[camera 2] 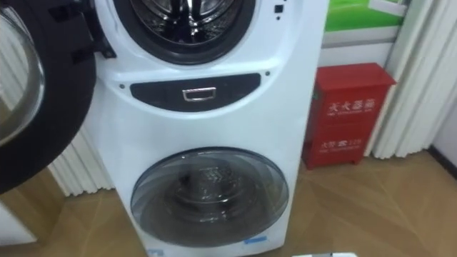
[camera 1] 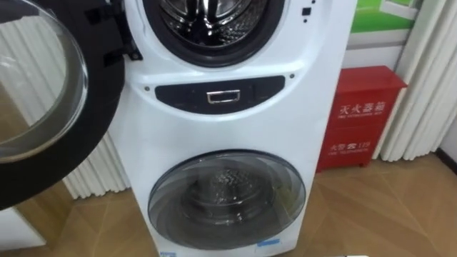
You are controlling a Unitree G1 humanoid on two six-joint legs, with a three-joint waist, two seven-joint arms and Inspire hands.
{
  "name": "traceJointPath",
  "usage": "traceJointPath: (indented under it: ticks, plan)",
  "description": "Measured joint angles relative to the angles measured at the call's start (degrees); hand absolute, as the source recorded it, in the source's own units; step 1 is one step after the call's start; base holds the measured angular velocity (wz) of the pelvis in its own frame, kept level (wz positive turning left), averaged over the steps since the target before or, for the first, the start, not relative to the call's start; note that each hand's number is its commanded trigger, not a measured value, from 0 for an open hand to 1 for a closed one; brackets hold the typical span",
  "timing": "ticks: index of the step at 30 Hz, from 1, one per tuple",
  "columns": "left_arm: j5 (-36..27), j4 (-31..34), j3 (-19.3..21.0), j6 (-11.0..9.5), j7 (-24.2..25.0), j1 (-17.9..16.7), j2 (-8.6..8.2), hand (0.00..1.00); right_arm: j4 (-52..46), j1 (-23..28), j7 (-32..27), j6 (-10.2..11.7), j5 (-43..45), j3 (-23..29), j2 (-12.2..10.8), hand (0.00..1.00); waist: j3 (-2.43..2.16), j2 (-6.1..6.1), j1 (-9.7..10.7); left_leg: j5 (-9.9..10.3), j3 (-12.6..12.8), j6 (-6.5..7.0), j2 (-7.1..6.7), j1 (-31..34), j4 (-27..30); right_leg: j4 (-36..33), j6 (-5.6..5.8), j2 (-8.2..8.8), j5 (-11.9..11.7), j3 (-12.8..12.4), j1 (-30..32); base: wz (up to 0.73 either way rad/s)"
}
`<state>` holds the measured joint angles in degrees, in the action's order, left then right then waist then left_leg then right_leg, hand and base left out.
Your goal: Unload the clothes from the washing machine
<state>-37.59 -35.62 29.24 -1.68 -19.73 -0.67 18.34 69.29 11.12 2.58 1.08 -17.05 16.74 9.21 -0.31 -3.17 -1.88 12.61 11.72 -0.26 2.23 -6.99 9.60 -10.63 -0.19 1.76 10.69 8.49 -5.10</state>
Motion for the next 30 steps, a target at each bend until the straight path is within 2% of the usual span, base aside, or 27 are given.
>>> traceJointPath:
  ticks: [1,4,5,7,9,10,12,14,17,19,23,25,27,30]
  plan:
    - [-0.1,0.8,2.4,0.1,-0.2,0.2,0.99,0.00,-1.0,0.4,0.1,0.0,0.6,0.4,0.0,0.00,-0.13,-0.45,-0.2,0.0,-0.1,0.00,-0.03,0.0,-0.2,0.0,0.00,-0.01,0.0,0.0,0.0,-0.19]
    - [-1.0,4.7,7.7,0.9,-2.6,1.3,2.98,0.00,-3.0,1.8,0.0,-0.3,1.3,1.0,-0.1,0.00,-0.03,-1.42,-0.7,0.0,-0.6,0.00,-0.07,0.3,-0.2,0.0,0.00,-0.09,0.0,-0.1,0.4,0.01]
    - [-1.0,5.8,8.4,1.0,-3.0,1.5,3.45,0.00,-3.1,2.0,-0.1,-0.3,1.3,1.0,-0.1,0.00,0.01,-1.49,-1.0,0.0,-0.6,0.00,-0.07,0.3,-0.2,0.1,0.01,-0.11,0.0,-0.2,0.4,-0.03]
    - [0.6,8.2,8.6,1.8,-3.9,2.1,5.91,0.00,-3.0,2.3,-0.6,-0.7,1.4,1.6,0.0,0.00,0.26,-1.90,-1.9,0.0,-0.9,0.00,-0.07,0.2,-0.2,0.1,0.01,-0.11,0.0,-0.1,0.3,0.00]
    - [1.1,9.9,8.9,3.4,-4.8,2.1,6.11,0.00,-3.2,2.4,-0.6,-0.9,1.5,1.9,0.0,0.00,0.39,-2.01,-2.3,0.0,-1.0,0.00,-0.12,0.2,-0.2,0.3,0.01,-0.11,0.0,-0.1,0.3,0.00]
    - [1.8,11.7,8.9,4.6,-5.6,2.1,6.12,0.00,-3.2,2.8,-0.6,-1.3,1.7,2.1,0.0,0.00,0.35,-1.96,-2.8,0.0,-1.0,0.00,-0.18,0.3,-0.2,0.9,0.01,-0.12,0.0,-0.1,0.1,0.00]
    - [1.8,13.1,8.9,5.5,-6.6,2.1,6.12,0.00,-3.2,3.1,-0.6,-1.4,2.1,3.1,0.1,0.00,0.20,-1.53,-2.9,0.0,-1.3,0.00,-0.15,0.4,-0.2,1.0,0.01,-0.17,0.0,0.2,0.0,0.06]
    - [1.8,13.6,8.9,5.5,-7.1,2.1,6.12,0.00,-3.2,3.4,-0.7,-1.4,3.5,4.5,0.3,0.00,0.00,-1.13,-2.8,0.0,-1.6,0.00,-0.14,0.4,-0.1,1.0,0.01,-0.18,0.0,0.4,-0.3,0.09]
    - [2.4,14.5,8.9,5.5,-8.5,2.1,6.53,0.00,-3.2,3.7,-1.2,-1.4,5.9,7.8,0.5,0.00,0.07,-0.87,-1.9,0.0,-2.6,-0.01,-0.28,0.6,0.0,1.1,0.01,-0.05,0.0,1.1,-0.4,0.11]
    - [3.7,14.5,8.9,5.7,-9.6,2.1,7.58,0.00,-3.2,4.2,-1.2,-1.4,6.1,9.5,0.5,0.00,0.07,-0.79,-1.6,0.0,-3.0,-0.01,-0.30,0.6,0.1,1.1,0.01,-0.04,0.0,1.1,-0.4,0.03]
    - [6.3,14.6,8.8,5.7,-10.1,2.5,8.93,0.00,-3.2,5.1,-0.9,-1.4,7.5,9.6,0.9,0.00,0.09,-0.28,-1.3,0.0,-3.2,-0.01,-0.31,0.6,0.2,0.9,0.01,-0.05,0.0,1.0,-0.5,0.00]
    - [6.8,14.6,8.8,5.9,-10.1,2.6,10.50,0.00,-3.2,5.6,-0.1,-1.4,8.6,10.6,1.0,0.00,0.30,0.29,-1.2,0.0,-3.3,-0.01,-0.31,0.4,0.2,0.9,0.01,-0.09,0.0,0.7,-0.6,0.00]
    - [6.8,14.6,8.8,6.2,-10.1,3.4,11.27,0.00,-3.2,5.9,0.1,-1.4,8.6,11.6,0.9,0.00,0.56,0.70,-1.4,0.0,-3.3,-0.01,-0.33,0.5,0.2,0.9,0.01,-0.10,0.0,0.5,-0.5,0.00]
    - [6.8,14.6,8.8,6.2,-10.1,3.5,11.80,0.00,-3.2,6.2,0.2,-1.4,8.6,11.7,1.1,0.00,0.57,0.94,-1.4,0.0,-3.3,-0.01,-0.36,0.5,0.1,0.8,0.05,-0.12,0.0,0.3,-0.5,0.00]
